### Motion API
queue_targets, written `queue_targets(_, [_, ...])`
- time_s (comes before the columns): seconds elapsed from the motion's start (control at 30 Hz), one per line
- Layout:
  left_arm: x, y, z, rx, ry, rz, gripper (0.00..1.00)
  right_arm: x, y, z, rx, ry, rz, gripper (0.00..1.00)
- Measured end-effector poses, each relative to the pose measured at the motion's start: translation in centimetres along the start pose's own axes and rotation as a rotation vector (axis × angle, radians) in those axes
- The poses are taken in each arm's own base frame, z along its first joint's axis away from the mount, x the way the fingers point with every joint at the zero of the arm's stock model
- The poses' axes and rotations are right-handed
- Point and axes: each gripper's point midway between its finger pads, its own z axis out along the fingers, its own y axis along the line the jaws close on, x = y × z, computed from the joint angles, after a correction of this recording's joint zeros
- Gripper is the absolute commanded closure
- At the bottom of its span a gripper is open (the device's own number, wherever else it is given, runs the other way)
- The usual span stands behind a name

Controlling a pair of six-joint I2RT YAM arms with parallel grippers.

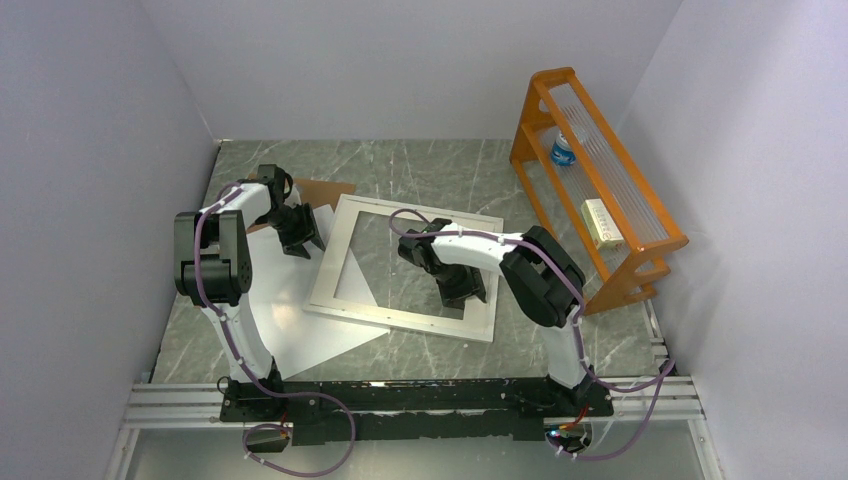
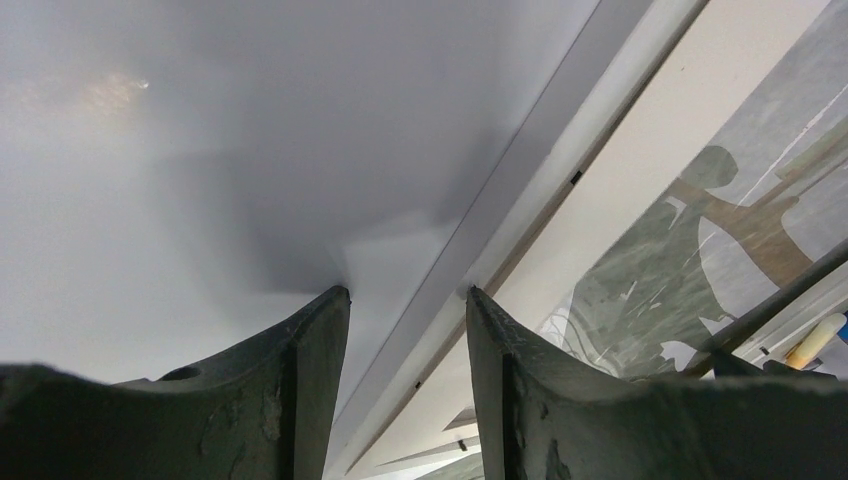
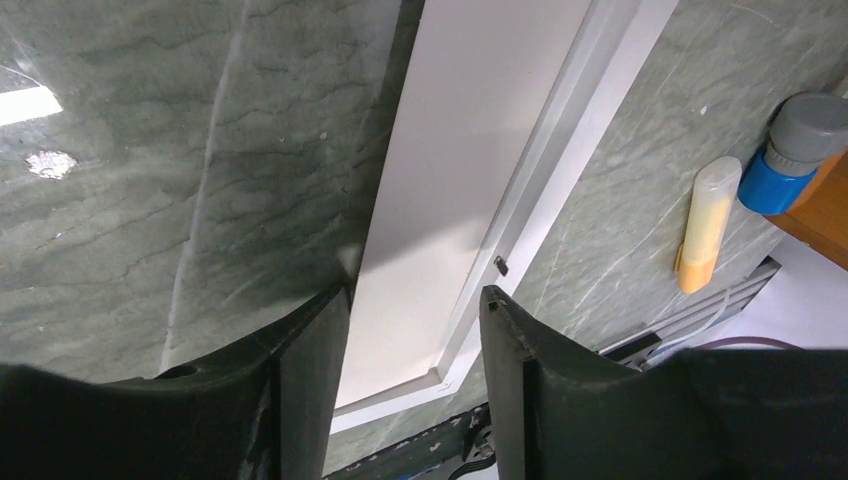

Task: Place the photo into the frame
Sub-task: Adjust the photo frame item on the photo frame.

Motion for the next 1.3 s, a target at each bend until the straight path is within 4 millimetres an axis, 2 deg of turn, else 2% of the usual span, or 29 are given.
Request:
queue_targets(0.27, [0.2,-0.1,0.1,-0.002,0.013,-0.005,0.48,0.0,-0.8,0.0,0.040,-0.009,0.004,0.72])
queue_targets(0.47, [0.2,-0.1,0.1,-0.002,0.017,-0.005,0.48,-0.1,-1.6,-0.4,0.076,-0.014,0.004,0.79])
queue_targets(0.63, [0.2,-0.1,0.1,-0.002,0.017,-0.006,0.48,-0.4,-2.5,-1.1,0.108,-0.029,0.006,0.92])
queue_targets(0.73, [0.2,-0.1,0.1,-0.001,0.018,-0.006,0.48,-0.5,-3.0,-1.6,0.128,-0.037,0.005,0.97])
queue_targets(1.07, [0.2,-0.1,0.1,-0.002,0.019,-0.006,0.47,-0.4,-3.8,-2.1,0.179,-0.058,0.007,0.99])
queue_targets(1.17, [0.2,-0.1,0.1,-0.002,0.019,-0.006,0.47,-0.3,-3.7,-2.2,0.182,-0.064,0.012,0.93])
queue_targets(1.3, [0.2,-0.1,0.1,-0.002,0.019,-0.007,0.47,-0.3,-3.5,-2.1,0.178,-0.067,0.023,0.80])
